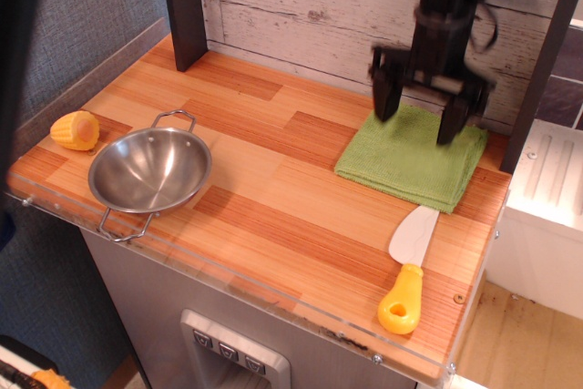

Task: Slide the green cloth to the right.

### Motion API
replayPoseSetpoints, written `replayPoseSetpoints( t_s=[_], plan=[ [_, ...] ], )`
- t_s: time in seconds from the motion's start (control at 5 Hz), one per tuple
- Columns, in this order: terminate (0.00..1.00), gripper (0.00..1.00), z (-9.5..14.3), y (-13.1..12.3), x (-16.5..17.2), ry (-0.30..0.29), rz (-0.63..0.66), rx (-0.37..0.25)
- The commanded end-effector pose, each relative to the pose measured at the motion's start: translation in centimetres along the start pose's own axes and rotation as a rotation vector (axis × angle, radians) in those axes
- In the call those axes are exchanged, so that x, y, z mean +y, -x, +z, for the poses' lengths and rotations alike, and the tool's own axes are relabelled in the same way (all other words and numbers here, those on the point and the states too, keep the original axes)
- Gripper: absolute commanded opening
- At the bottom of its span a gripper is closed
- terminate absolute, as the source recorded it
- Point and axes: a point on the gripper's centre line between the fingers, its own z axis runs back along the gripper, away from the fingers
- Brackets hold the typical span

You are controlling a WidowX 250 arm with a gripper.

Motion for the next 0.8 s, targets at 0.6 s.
replayPoseSetpoints(
  t_s=[0.6],
  plan=[
    [0.0, 1.0, 9.8, 10.7, 3.5, 0.033, 0.096, -0.03]
  ],
)
